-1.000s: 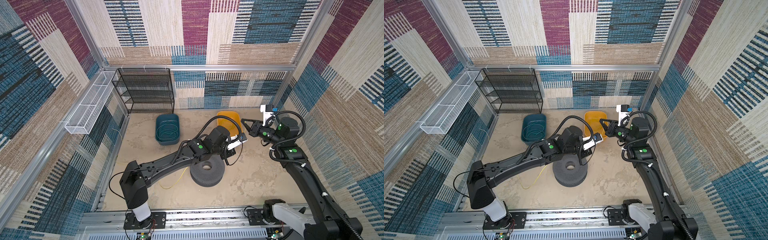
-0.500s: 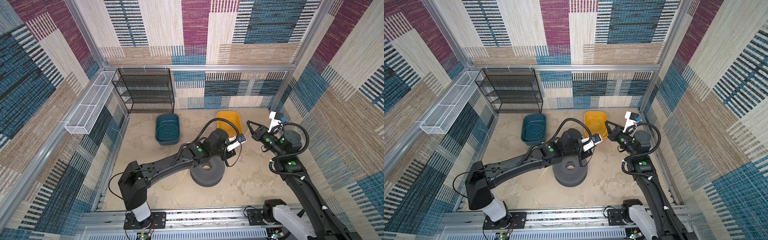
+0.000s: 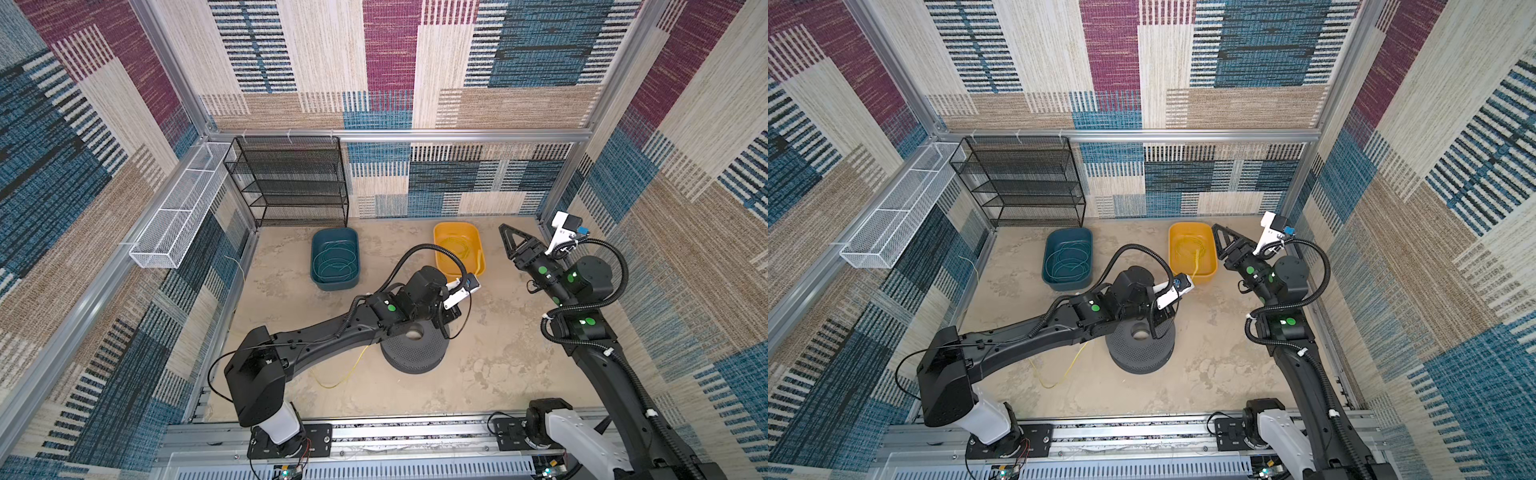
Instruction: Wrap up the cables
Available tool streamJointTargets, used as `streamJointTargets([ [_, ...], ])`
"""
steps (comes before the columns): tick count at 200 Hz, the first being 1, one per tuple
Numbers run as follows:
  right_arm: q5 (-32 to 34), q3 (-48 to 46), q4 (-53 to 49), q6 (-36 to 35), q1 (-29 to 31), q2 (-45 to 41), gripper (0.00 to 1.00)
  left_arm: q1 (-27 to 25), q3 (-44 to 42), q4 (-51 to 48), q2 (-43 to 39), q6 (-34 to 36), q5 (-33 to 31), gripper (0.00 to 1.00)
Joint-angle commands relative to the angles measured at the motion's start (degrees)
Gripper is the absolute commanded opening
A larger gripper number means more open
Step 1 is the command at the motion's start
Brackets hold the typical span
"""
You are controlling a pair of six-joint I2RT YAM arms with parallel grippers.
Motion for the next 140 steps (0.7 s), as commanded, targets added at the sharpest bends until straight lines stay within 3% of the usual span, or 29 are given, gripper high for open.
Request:
streamJointTargets([
  [1, -0.49, -0.05, -1.66, -3.46, -0.04, -1.24, 0.61, 1.25, -0.06, -0.37, -1.54, -2.01, -0.88, 0.0],
  [25, -6.7, -3.11, -1.93, -3.01, -0.01, -1.86, 0.63, 3.02, 0.12, -0.64, -2.28, -3.31, 0.79, 0.0],
  [50, -14.55, -9.35, 4.35, 1.69, 1.28, -0.53, 0.6, 3.44, 1.18, -0.85, -2.39, -3.21, 1.26, 0.0],
  [89, -12.39, -9.89, 4.51, -0.05, 8.7, 1.38, 0.59, 3.42, 4.56, -1.78, 0.1, -3.7, 3.4, 0.0],
  [119, -11.84, -10.91, 5.69, 0.98, 8.94, 2.81, 0.46, 3.44, 5.41, -1.74, 0.61, -3.88, 3.83, 0.0],
  [140, -12.85, -11.18, 7.73, 2.21, 9.25, 4.61, 0.21, 3.43, 6.04, -1.92, 0.74, -3.66, 3.79, 0.0],
])
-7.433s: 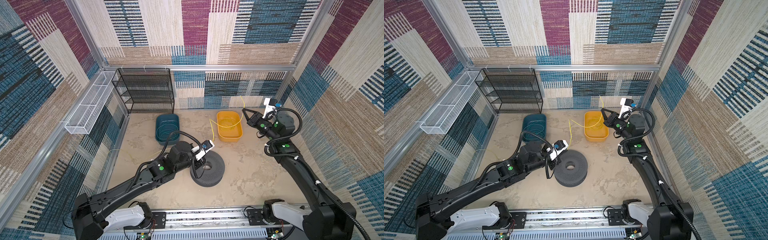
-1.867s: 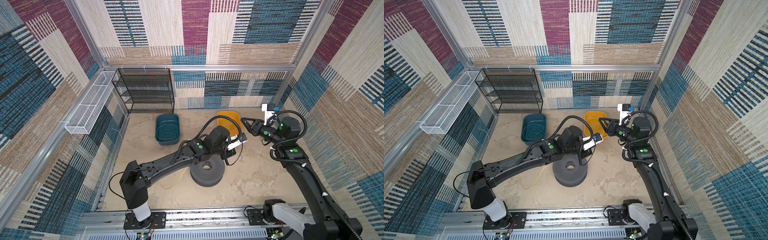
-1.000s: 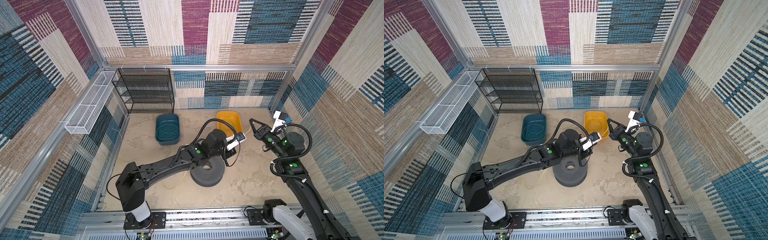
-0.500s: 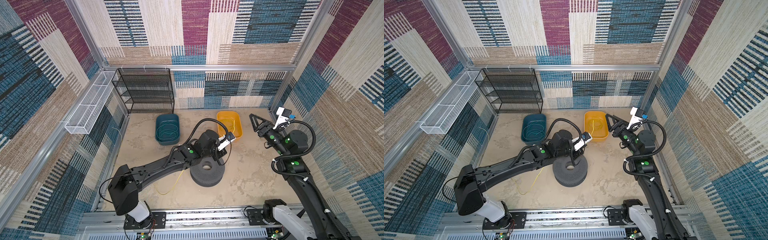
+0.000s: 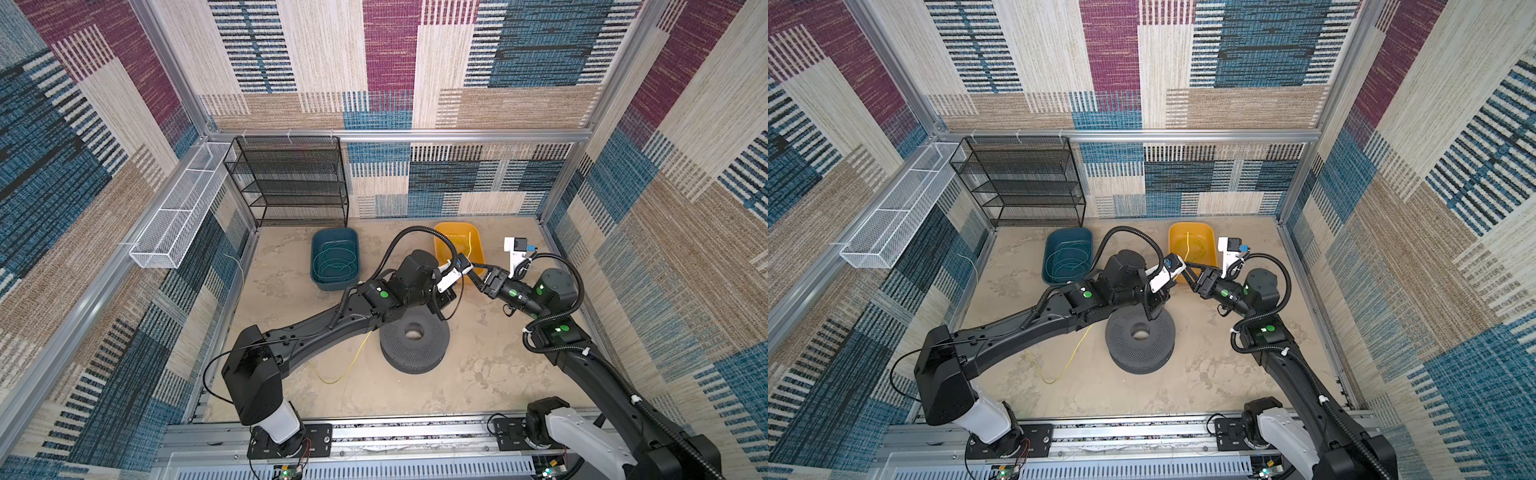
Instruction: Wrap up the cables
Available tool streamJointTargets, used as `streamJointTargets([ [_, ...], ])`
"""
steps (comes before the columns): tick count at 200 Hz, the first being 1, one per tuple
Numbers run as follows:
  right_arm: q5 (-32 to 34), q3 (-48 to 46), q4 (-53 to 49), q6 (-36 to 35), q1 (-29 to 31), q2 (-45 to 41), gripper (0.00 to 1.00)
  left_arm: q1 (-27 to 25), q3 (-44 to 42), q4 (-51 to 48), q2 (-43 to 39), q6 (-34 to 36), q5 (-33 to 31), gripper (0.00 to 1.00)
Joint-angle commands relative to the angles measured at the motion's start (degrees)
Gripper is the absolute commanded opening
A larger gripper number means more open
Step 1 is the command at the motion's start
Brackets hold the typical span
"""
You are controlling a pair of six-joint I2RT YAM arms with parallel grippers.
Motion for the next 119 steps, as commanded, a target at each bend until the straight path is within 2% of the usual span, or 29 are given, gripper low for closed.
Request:
streamJointTargets([
  [1, -0.88, -0.28, 4.39, 1.91, 0.38, 1.38, 0.2, 0.07, 1.09, -0.32, 0.1, -1.05, 0.69, 0.0],
  [16, -0.73, -0.03, 4.52, 1.84, 0.49, 1.47, 0.11, 0.06, 1.2, -0.2, 0.14, -0.93, 0.71, 0.0],
  [37, -0.1, 1.03, 3.34, 0.95, 0.47, 1.48, 0.02, 0.1, 1.53, -0.32, 0.46, -0.77, 1.28, 0.0],
  [65, 1.71, 1.77, 2.47, 0.73, 0.5, 1.14, 0.0, 0.03, 1.79, -0.72, 0.93, -0.69, 1.63, 0.0],
  [74, 3.32, 2.43, 0.94, 0.03, 0.47, 0.86, 0.0, 0.05, 1.9, -1.19, 0.77, -0.8, 1.44, 0.24],
  [81, 5.42, 3.17, -0.85, -1.1, 0.47, 0.54, 0.0, 0.1, 1.66, -1.54, 0.41, -1.36, 0.91, 0.37],
  [99, 9.37, 5.49, -5.21, -4.46, -0.18, 0.0, 0.0, 0.05, -0.44, -1.37, -2.56, -2.92, -1.74, 0.62],
  [100, 9.58, 5.63, -5.35, -4.6, -0.24, 0.01, 0.0, 0.04, -0.63, -1.33, -2.78, -3.02, -1.94, 0.65],
  [103, 10.09, 5.85, -5.8, -4.95, -0.48, -0.08, 0.0, 0.1, -1.24, -1.23, -3.54, -3.28, -2.54, 0.85],
  [106, 10.54, 6.06, -6.21, -5.26, -0.71, -0.14, 0.0, 0.12, -1.84, -1.2, -4.33, -3.45, -3.2, 0.95],
  [110, 10.82, 6.38, -6.59, -5.62, -1.09, -0.13, 0.0, 0.1, -2.68, -1.31, -5.58, -3.81, -4.32, 0.99],
  [119, 10.88, 6.87, -7.19, -6.17, -2.17, 0.06, 0.0, 0.04, -4.46, -1.93, -8.39, -4.68, -6.95, 0.99],
])
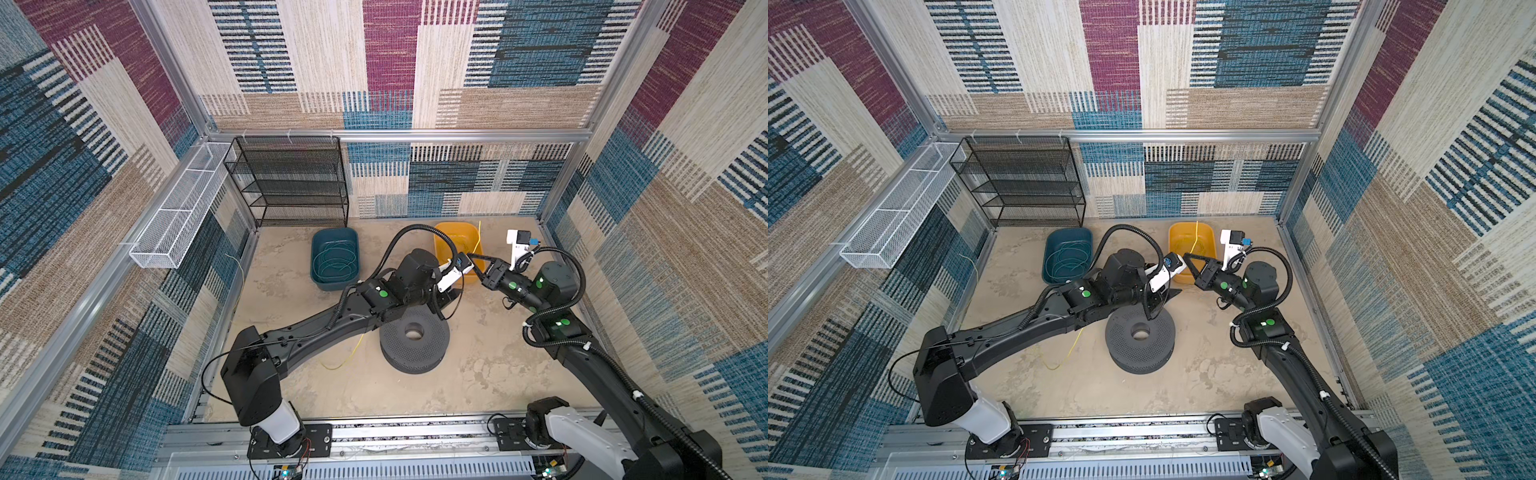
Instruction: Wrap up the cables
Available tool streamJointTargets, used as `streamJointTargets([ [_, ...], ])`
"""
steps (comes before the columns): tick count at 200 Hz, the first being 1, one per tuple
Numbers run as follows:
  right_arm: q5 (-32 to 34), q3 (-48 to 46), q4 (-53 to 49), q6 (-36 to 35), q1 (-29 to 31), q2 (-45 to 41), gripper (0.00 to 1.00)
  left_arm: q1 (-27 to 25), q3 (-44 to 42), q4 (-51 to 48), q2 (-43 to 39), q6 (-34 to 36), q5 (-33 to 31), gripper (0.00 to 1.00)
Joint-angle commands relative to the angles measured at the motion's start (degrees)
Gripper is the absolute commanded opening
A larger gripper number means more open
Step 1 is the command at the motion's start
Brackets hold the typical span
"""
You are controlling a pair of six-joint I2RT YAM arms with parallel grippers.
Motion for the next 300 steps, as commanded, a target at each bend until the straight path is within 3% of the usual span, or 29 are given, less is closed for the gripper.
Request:
streamJointTargets([
  [1, 4.53, 1.66, -3.49, -3.82, -1.79, -0.18, 0.0, 0.06, -3.35, -0.26, -5.91, -3.6, -6.64, 0.99],
  [40, 2.47, 2.25, -3.93, -4.62, -6.15, 0.6, 0.0, 0.16, -12.39, -7.22, -20.52, -7.51, -21.69, 0.99],
  [66, 1.19, 2.06, -4.25, -5.21, -9.16, 0.58, 0.0, 1.25, -17.94, -14.34, -29.71, -10.29, -26.71, 0.99],
  [89, 0.75, 2.16, -4.22, -5.52, -10.29, 0.63, 0.0, 3.58, -20.63, -22.14, -33.66, -12.76, -23.33, 0.99],
  [119, -0.1, 2.63, -4.39, -5.86, -11.06, 1.38, 0.0, 3.71, -21.77, -29.93, -32.72, -15.64, -20.41, 0.8],
  [153, -1.18, 2.9, -4.0, -5.59, -11.53, 1.74, 0.0, 3.82, -25.9, -27.81, -31.41, -19.17, -19.45, 0.73],
  [187, -1.53, 3.1, -4.48, -5.87, -11.57, 1.91, 0.0, 3.91, -27.19, -26.14, -30.81, -19.5, -14.55, 0.67],
  [215, -1.69, 2.88, -3.83, -5.46, -11.61, 1.69, 0.0, 3.96, -27.12, -25.52, -28.52, -20.19, -15.79, 0.56],
  [229, -1.78, 2.91, -3.77, -5.34, -11.61, 1.59, 0.0, 4.0, -27.74, -25.04, -27.2, -21.28, -17.83, 0.44],
  [252, -2.02, 3.65, -3.95, -5.34, -11.7, 1.79, 0.0, 4.01, -28.35, -22.74, -25.15, -22.27, -18.06, 0.35],
  [279, -1.8, 4.36, -4.78, -5.71, -11.75, 2.19, 0.0, 4.03, -27.06, -21.08, -24.6, -21.95, -21.17, 0.0],
  [300, -1.68, 4.45, -5.1, -5.27, -12.01, 2.43, 0.0, 4.01, -24.84, -19.49, -24.22, -19.88, -19.87, 0.0],
])
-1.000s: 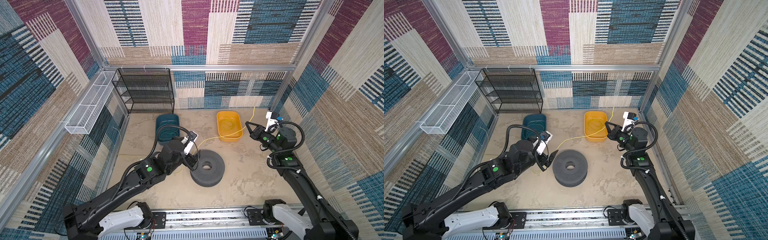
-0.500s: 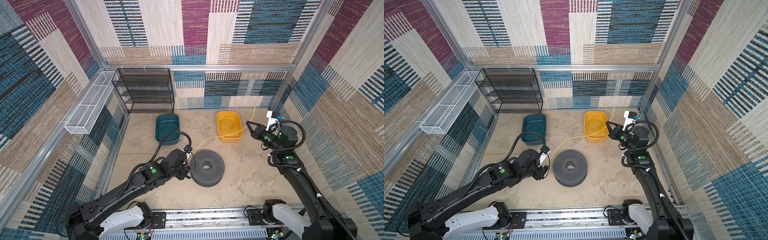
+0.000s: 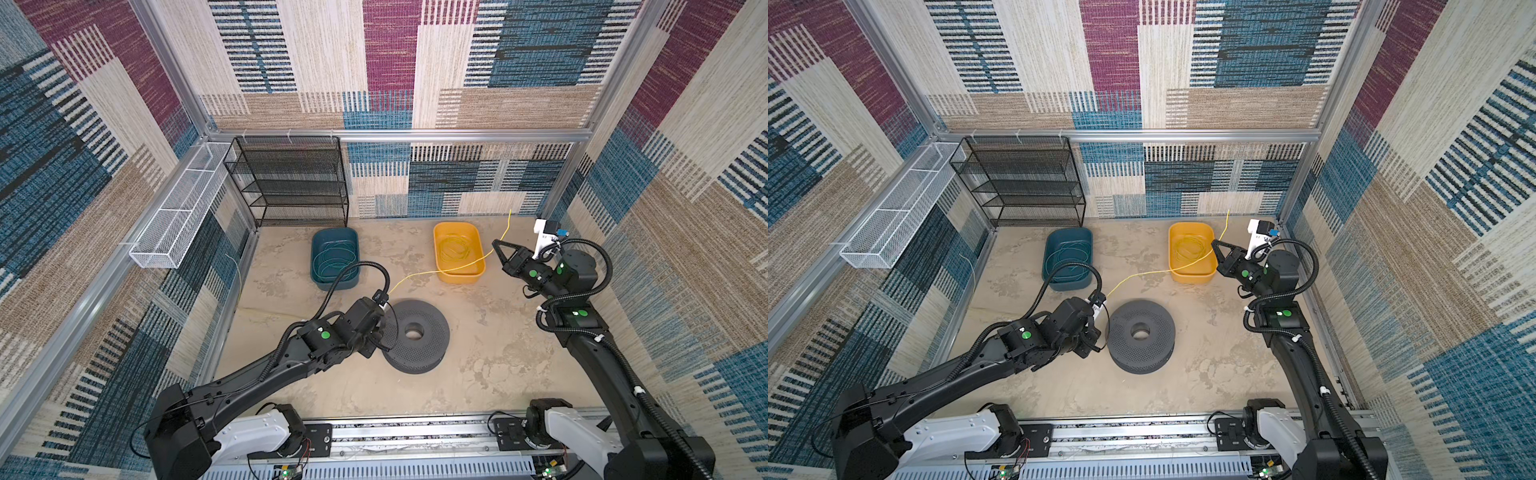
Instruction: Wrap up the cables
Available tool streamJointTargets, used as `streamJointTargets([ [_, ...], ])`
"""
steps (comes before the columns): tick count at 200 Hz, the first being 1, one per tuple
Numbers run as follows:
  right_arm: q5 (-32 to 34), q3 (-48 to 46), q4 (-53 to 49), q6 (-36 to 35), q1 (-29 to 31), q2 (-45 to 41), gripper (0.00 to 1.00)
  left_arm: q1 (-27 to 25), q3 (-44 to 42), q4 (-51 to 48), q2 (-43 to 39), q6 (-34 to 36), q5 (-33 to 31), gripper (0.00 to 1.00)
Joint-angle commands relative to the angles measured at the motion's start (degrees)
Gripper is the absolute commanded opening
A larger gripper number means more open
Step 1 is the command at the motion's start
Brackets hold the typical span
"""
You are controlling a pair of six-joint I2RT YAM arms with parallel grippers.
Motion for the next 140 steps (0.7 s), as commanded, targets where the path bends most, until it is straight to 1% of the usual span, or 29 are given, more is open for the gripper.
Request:
streamJointTargets([
  [1, -0.29, 0.58, 0.39, 0.16, -0.23, 0.25, 0.01, 0.03, 2.62, 3.61, 0.41, 1.26, -0.77, 0.0],
  [9, -0.14, 0.51, 0.37, 0.38, -0.26, 0.41, 0.08, 0.11, 4.44, 3.29, 1.27, 1.91, 0.43, 0.0],
  [10, -0.14, 0.58, 0.3, 0.45, -0.29, 0.47, 0.1, 0.07, 4.68, 3.23, 1.35, 1.97, 0.61, 0.0],
  [12, -0.14, 0.59, 0.21, 0.46, -0.29, 0.45, 0.11, 0.04, 5.08, 3.14, 1.66, 2.01, 0.89, 0.0],
  [15, -0.1, 0.74, -0.11, 0.47, -0.26, 0.52, 0.16, 0.03, 5.85, 2.97, 2.07, 2.1, 1.28, 0.0],
  [33, 0.19, 1.32, -1.69, -0.09, -0.28, 0.86, 0.26, -0.03, 9.98, 2.76, 4.47, 2.29, 5.14, 0.0],
  [36, 0.37, 1.31, -1.98, -0.11, -0.29, 0.74, 0.29, 0.0, 10.58, 2.74, 4.87, 2.23, 5.7, 0.0],
  [37, 0.56, 1.31, -2.16, -0.25, -0.29, 0.62, 0.32, -0.03, 10.82, 2.73, 5.0, 2.17, 5.83, 0.0],
  [38, 0.56, 1.31, -2.16, -0.25, -0.29, 0.62, 0.32, -0.04, 11.03, 2.78, 5.19, 2.15, 5.99, 0.0],
  [41, 0.97, 1.31, -2.5, -0.35, -0.3, 0.51, 0.37, -0.04, 11.7, 2.75, 5.63, 2.0, 6.39, 0.0],
  [42, 1.17, 1.31, -2.75, -0.39, -0.3, 0.45, 0.41, -0.05, 11.91, 2.74, 5.82, 1.97, 6.48, 0.0],
  [47, 1.63, 1.28, -3.27, -0.54, -0.3, 0.14, 0.46, -0.01, 13.05, 2.73, 6.58, 1.74, 6.96, 0.0],
  [48, 1.87, 1.25, -3.47, -0.7, -0.3, 0.05, 0.49, 0.01, 13.29, 2.78, 6.73, 1.71, 7.17, 0.0],
  [49, 1.87, 1.25, -3.47, -0.7, -0.3, 0.05, 0.49, -0.07, 13.5, 2.8, 6.9, 1.69, 7.31, 0.0],
  [50, 2.06, 1.27, -3.65, -0.81, -0.3, -0.06, 0.51, -0.06, 13.73, 2.72, 7.02, 1.69, 7.47, 0.0],
  [54, 2.42, 1.3, -4.07, -1.04, -0.3, -0.22, 0.54, -0.13, 14.57, 2.76, 7.61, 1.6, 8.03, 0.0],
  [55, 2.59, 1.26, -4.37, -1.16, -0.3, -0.39, 0.56, -0.14, 14.75, 2.75, 7.77, 1.55, 8.18, 0.0],
  [63, 3.67, 1.54, -5.73, -1.78, -0.29, -0.85, 0.61, -0.1, 16.35, 3.22, 8.93, 1.13, 8.97, 0.0],
  [85, 5.75, 1.44, -7.98, -3.51, -0.3, -2.5, 0.69, -0.06, 21.71, 3.16, 13.18, 0.17, 9.87, 0.0],
  [101, 5.4, 0.14, -7.06, -3.6, -0.3, -3.94, 0.71, -0.01, 26.12, 2.56, 16.63, 1.02, 10.2, 0.0],
  [108, 3.38, -1.17, -4.79, -3.05, -0.3, -4.6, 0.71, 0.01, 27.91, 2.72, 18.04, 1.59, 10.43, 0.0],
  [127, -5.03, -6.61, 4.27, -0.42, 0.32, -5.73, 0.67, 0.12, 34.26, 2.37, 22.32, 2.77, 11.18, 0.0],
  [137, -6.23, -8.5, 6.42, -0.76, 2.14, -5.94, 0.63, 0.12, 38.53, 1.63, 24.88, 3.3, 11.98, 0.0],
  [140, -5.97, -9.05, 6.68, -1.62, 3.56, -6.11, 0.63, 0.16, 39.93, 1.49, 25.69, 3.41, 12.21, 0.0],
])
